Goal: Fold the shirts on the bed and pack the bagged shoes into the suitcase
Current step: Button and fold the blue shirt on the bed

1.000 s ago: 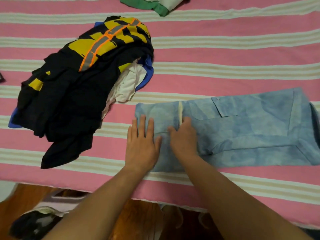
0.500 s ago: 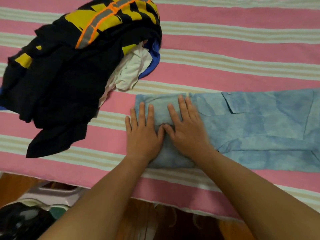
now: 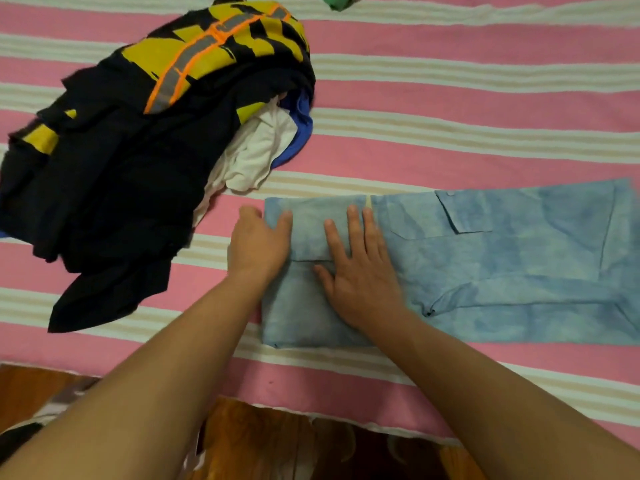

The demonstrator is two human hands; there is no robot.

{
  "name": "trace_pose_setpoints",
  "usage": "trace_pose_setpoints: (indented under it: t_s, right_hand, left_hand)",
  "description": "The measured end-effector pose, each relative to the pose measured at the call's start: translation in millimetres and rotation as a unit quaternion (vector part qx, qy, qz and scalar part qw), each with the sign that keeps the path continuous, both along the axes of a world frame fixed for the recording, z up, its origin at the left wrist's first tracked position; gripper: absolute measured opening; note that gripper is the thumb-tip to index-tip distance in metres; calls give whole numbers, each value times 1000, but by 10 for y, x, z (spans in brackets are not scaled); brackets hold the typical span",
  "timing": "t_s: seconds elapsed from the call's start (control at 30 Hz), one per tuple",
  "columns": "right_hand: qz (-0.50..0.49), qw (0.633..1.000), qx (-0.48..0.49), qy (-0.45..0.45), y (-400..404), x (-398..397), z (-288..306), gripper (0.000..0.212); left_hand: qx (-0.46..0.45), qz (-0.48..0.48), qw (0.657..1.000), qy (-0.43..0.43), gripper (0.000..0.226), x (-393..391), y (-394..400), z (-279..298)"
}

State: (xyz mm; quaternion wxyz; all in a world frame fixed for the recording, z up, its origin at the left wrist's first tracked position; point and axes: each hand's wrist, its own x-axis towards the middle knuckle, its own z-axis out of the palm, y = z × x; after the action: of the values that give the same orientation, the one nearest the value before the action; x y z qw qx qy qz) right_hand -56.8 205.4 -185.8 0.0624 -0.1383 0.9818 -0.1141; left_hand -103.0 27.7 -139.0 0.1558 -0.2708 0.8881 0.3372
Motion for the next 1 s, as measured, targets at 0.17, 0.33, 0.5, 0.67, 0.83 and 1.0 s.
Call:
trace_pose_setpoints:
  t_s: [0.17,0.33,0.5,0.67,0.83,1.0]
  right_hand:
    - [-7,998,-64,-12,-50,-22,-66,75]
    - [-27,962,-266,-52,-437,52,111,75]
    - [-73,836,-444,-313,-129,-278,428,69]
    - [-215,605,-607,-467,1012,-436,965,34]
    - [-320,714,-502,-369,1274,-421,926,20]
    - [-348,841,-318,-265,1214,-396,691,15]
  left_hand:
    - [241,100,963,-67,12,576,-45,255]
    - [139,93,984,57,22,545,-42,811]
    - [111,-13,993,38,22,541,535,1128]
    - [31,-90,994,44,22,678,1588,950]
    - [39,-131,990,27,38,638,2263,499]
    - [60,-219,965,132,25,818,1866,530]
